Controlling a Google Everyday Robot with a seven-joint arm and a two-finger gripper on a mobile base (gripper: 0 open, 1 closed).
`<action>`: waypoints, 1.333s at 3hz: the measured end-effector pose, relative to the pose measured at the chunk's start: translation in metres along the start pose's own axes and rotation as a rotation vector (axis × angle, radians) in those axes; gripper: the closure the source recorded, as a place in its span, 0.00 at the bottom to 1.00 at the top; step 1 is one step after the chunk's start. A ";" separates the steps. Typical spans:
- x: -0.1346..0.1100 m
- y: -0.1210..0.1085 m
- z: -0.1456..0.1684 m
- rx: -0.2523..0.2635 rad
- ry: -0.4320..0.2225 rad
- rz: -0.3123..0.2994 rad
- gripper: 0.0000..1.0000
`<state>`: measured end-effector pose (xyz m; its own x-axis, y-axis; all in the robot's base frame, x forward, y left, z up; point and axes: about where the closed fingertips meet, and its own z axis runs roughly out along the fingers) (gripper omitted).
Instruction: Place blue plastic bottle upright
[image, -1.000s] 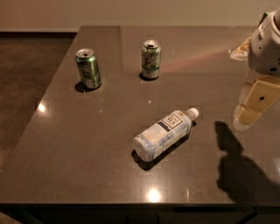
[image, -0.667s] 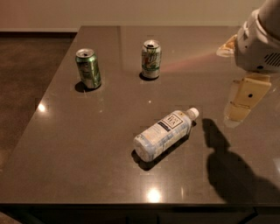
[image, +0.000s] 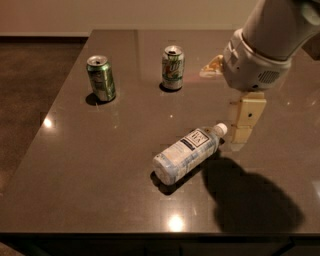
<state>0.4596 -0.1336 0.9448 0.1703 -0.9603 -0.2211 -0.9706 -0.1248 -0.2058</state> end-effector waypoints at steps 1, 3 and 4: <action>-0.013 0.007 0.027 -0.082 -0.013 -0.132 0.00; -0.016 0.022 0.067 -0.155 0.048 -0.298 0.00; -0.009 0.028 0.085 -0.184 0.109 -0.322 0.03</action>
Offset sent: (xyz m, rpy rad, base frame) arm -0.0192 0.0352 -0.0734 -0.1264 0.1175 0.3885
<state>0.4450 -0.1077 0.8600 0.4623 -0.8841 -0.0681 -0.8862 -0.4578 -0.0715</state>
